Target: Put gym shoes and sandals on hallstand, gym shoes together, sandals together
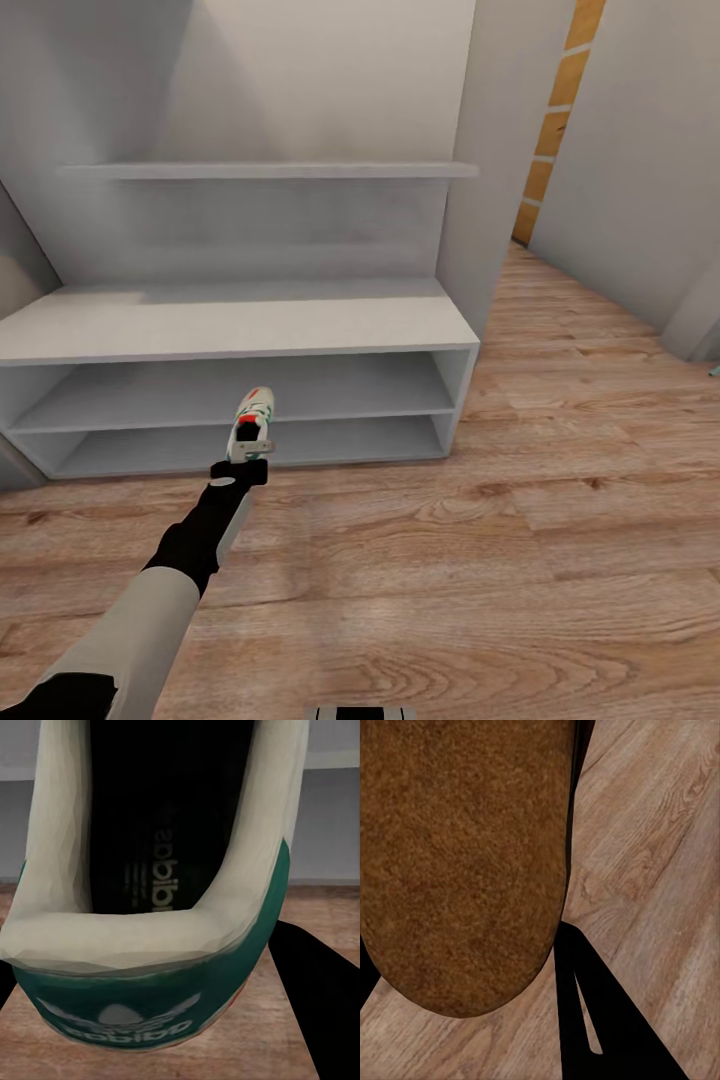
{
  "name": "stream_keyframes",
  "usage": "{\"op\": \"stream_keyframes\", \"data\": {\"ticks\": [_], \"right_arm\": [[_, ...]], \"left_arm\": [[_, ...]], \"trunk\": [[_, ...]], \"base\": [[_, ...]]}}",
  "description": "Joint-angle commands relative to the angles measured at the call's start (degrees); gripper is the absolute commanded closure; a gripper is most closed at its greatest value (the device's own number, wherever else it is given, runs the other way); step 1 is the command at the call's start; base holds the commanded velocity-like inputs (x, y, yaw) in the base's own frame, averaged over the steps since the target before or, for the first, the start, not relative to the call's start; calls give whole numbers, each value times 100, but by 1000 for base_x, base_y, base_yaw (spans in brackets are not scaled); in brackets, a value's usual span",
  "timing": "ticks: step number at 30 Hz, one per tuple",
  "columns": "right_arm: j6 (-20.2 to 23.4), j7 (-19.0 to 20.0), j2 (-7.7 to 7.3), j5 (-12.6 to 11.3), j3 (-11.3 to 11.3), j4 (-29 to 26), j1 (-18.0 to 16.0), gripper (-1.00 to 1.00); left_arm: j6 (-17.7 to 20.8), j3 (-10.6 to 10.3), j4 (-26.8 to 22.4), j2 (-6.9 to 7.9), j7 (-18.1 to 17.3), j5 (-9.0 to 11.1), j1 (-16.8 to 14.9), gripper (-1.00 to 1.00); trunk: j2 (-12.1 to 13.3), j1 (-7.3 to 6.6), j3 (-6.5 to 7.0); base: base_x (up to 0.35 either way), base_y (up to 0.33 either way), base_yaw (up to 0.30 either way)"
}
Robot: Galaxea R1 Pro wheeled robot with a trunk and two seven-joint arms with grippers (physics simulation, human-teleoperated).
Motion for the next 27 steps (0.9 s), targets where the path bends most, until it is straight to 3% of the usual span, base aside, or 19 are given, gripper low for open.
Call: {"op": "stream_keyframes", "data": {"ticks": [1, 8, 15, 27], "right_arm": [[25, -62, 1, -65, 1, -5, -4, 100], [25, -62, -2, -59, 1, -2, -1, 100], [25, -64, -2, -55, 1, -5, -2, 100], [25, -63, -1, -56, 1, -5, 1, 100]], "left_arm": [[36, -13, -9, 2, 32, 7, -1, 100], [33, 0, -9, 10, 33, 7, -4, 100], [32, 3, -9, 11, 28, 7, -3, 100], [28, 60, -9, 11, 24, 4, -2, 100]], "trunk": [[-2, -1, -5], [-2, -1, -5], [-11, 17, -160], [-11, 17, -160]], "base": [[0, 0, 0], [0, 0, 0], [0, 0, 0], [1, 0, 0]]}}
